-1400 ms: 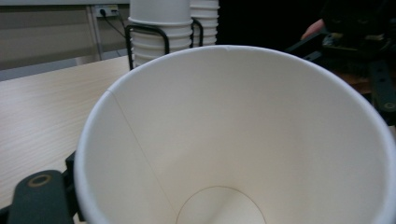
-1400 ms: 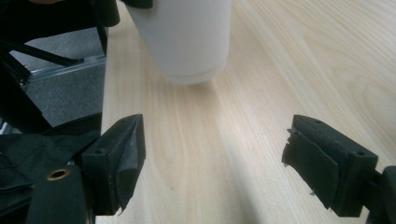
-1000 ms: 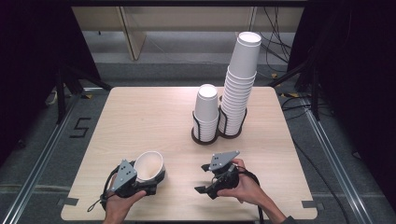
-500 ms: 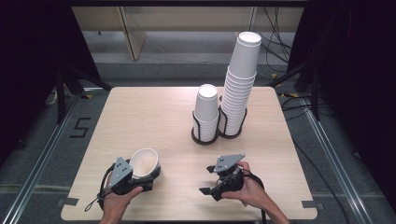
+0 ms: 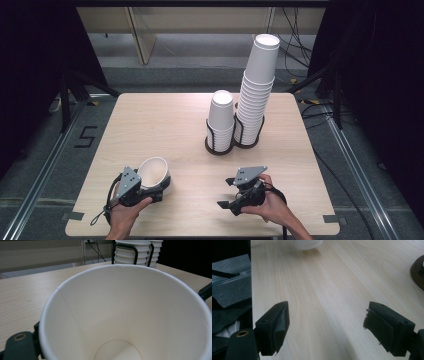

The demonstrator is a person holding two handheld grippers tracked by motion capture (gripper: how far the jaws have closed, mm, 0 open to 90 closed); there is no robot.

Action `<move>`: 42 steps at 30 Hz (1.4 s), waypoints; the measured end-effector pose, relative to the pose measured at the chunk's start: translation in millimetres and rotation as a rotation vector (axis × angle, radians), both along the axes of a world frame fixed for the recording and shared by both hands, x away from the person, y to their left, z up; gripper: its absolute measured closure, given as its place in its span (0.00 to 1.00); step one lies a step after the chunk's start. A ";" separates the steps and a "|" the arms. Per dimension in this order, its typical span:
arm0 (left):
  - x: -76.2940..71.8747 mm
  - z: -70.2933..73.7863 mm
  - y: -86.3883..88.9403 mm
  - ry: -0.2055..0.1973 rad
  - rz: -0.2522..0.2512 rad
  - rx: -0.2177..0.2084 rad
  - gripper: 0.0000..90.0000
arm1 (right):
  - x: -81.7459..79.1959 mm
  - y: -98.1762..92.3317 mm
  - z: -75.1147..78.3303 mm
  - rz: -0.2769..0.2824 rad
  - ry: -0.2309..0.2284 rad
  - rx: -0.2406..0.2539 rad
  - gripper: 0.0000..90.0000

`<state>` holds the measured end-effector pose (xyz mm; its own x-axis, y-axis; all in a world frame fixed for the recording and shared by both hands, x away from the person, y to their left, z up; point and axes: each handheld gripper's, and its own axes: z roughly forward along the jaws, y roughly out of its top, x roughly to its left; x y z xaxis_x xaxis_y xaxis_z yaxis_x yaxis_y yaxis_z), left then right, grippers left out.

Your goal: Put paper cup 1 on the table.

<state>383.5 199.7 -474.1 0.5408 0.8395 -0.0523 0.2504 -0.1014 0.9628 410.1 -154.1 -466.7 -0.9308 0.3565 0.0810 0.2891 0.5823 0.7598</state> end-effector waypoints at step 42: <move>112.0 1.0 7.1 0.048 0.183 0.026 0.14 | 0.8 -17.1 -2.5 -0.060 0.004 -0.010 0.22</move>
